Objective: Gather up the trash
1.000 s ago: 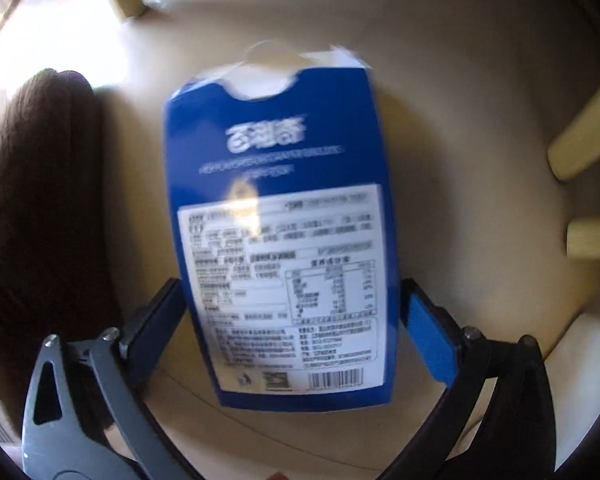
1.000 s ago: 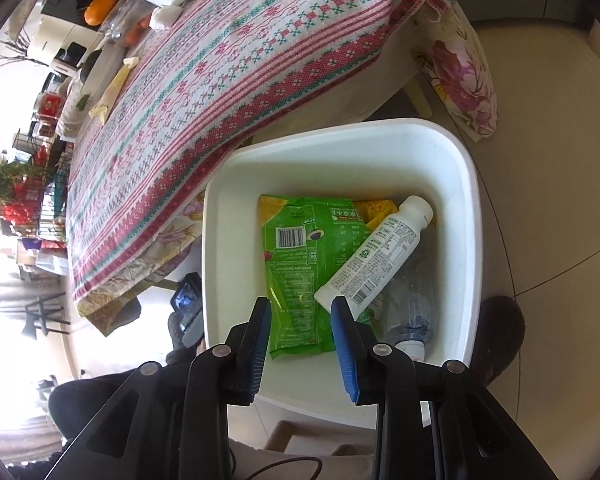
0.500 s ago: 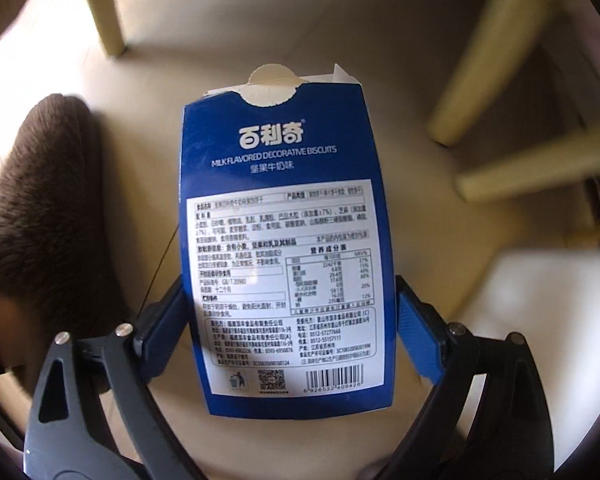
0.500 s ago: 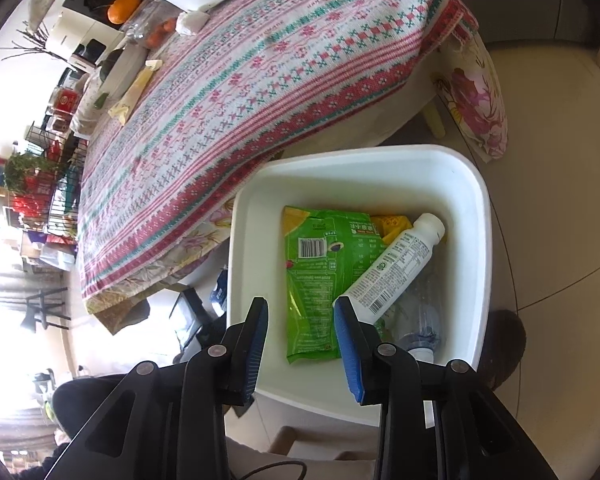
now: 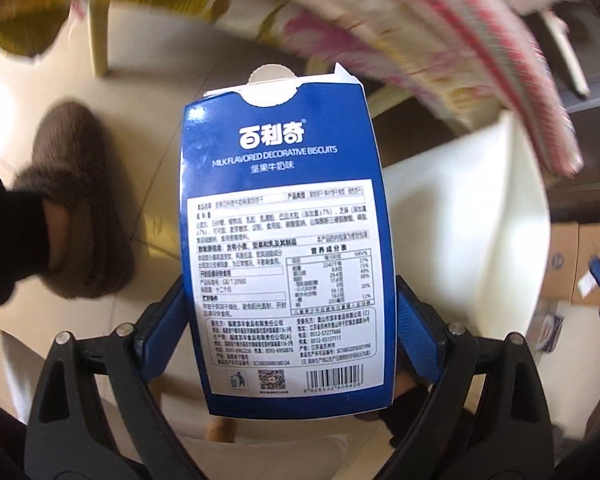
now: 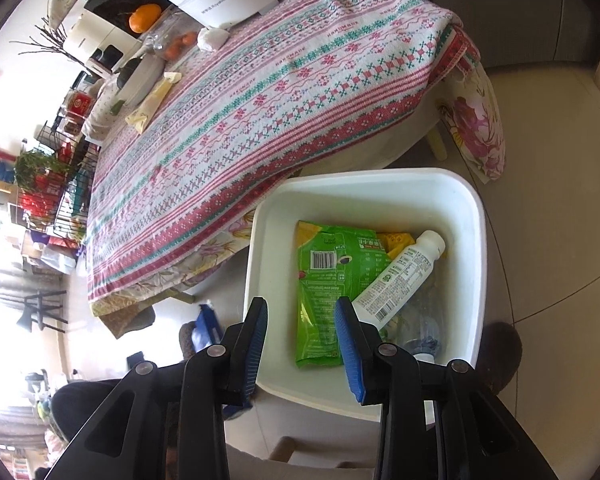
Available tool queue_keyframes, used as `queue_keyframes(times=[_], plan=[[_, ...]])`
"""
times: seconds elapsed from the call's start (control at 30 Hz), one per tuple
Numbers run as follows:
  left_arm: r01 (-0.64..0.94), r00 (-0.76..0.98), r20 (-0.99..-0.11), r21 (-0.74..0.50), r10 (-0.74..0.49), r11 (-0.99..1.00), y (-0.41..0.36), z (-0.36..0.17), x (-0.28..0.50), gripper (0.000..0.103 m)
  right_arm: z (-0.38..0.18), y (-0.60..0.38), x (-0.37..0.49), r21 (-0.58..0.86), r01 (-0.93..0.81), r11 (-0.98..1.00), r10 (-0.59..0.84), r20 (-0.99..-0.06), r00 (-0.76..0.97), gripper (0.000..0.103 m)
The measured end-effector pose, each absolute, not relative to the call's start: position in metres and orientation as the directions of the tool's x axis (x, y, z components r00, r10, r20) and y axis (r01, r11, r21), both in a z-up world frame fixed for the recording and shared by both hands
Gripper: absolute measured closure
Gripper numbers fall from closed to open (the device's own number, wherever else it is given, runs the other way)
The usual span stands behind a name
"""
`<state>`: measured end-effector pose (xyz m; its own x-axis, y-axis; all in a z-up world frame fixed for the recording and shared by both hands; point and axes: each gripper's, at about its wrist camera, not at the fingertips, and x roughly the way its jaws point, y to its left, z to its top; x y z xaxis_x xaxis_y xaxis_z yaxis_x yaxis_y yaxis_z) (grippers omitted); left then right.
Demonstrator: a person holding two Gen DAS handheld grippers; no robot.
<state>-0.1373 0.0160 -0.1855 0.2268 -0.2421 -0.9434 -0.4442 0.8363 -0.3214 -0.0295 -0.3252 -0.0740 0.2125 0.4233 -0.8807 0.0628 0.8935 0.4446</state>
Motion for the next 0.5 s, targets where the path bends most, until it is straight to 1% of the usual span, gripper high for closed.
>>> queue_keyframes(times=[0.03,0.17,0.23,0.4,0.5], plan=[[-0.408,0.255,-0.937,-0.327,-0.237,0.853,0.018,-0.175,-0.138,0.009,-0.072,-0.327,-0.03,0.443,0.068,0.894,0.419,-0.88,0.223,0.063],[-0.254,0.338,-0.908,-0.339,-0.245,0.906,0.02,-0.137,-0.142,0.009,-0.067,-0.339,-0.029,0.442,0.095,0.892,0.407,-0.877,0.254,0.063],[-0.205,0.351,-0.897,-0.355,-0.27,0.912,0.035,-0.137,-0.133,0.009,-0.064,-0.342,-0.028,0.447,0.105,0.889,0.408,-0.874,0.265,0.063],[-0.058,0.397,-0.855,-0.387,-0.335,0.92,0.0,-0.116,-0.128,0.009,-0.053,-0.356,-0.028,0.471,0.13,0.873,0.414,-0.855,0.312,0.062],[-0.008,0.425,-0.824,-0.417,-0.374,0.909,-0.024,-0.119,-0.111,0.009,-0.048,-0.368,-0.027,0.483,0.156,0.861,0.412,-0.845,0.341,0.061]])
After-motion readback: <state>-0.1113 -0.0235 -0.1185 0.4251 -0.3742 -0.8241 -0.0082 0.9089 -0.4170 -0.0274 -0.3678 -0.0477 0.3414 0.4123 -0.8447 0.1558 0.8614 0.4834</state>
